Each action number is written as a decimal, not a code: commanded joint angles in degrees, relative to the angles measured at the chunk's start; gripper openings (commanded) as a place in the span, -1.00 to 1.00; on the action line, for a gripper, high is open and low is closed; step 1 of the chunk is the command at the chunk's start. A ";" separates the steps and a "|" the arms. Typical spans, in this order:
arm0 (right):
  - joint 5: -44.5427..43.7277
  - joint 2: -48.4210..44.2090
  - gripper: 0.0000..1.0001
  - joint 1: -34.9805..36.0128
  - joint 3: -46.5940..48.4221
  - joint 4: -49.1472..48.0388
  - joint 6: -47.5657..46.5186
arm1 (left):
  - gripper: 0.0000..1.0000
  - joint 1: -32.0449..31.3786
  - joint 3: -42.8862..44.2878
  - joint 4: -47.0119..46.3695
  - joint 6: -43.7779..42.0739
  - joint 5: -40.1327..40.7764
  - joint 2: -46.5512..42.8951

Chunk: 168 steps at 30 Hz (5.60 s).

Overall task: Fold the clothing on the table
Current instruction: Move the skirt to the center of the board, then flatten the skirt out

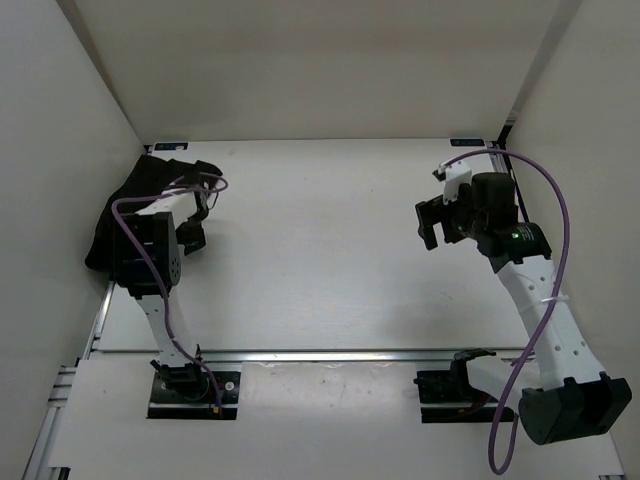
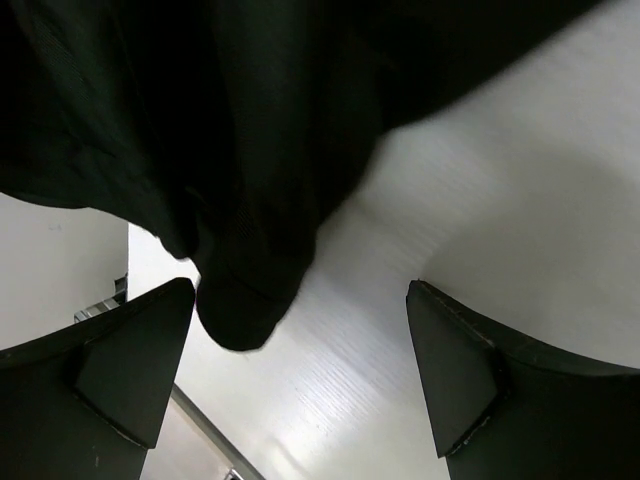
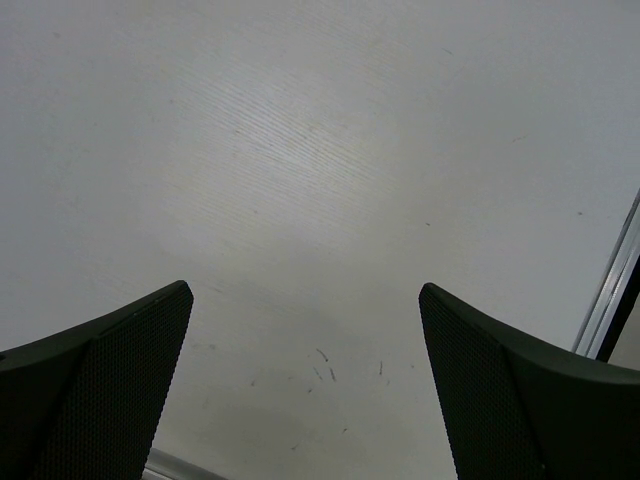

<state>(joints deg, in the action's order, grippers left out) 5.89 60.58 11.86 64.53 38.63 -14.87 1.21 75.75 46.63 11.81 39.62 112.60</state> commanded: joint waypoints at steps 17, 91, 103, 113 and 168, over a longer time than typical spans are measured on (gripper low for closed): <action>-2.46 3.06 0.98 -0.34 6.92 3.03 3.63 | -1.00 4.15 6.26 -1.28 2.86 -2.79 4.56; 35.07 35.21 0.98 -9.39 -8.55 -14.55 4.15 | 0.98 -39.10 -38.57 -32.03 38.90 -41.02 -40.45; 33.83 42.78 0.40 -4.83 -2.31 -15.95 4.93 | -0.02 -37.52 -40.84 -28.98 38.28 -44.36 -40.68; 25.66 40.33 -1.00 -11.75 -3.71 -16.58 11.80 | -1.00 -26.38 -50.86 -20.71 36.80 -45.41 -55.45; 35.93 30.48 -0.86 -12.30 -2.93 -1.46 6.62 | -0.66 -34.80 -31.10 -7.78 29.05 -49.90 -25.49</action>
<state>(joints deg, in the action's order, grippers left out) 33.69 91.85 -0.91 57.49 35.73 -5.98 -35.40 43.18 36.49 43.92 -13.26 87.18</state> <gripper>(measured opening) 0.085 0.169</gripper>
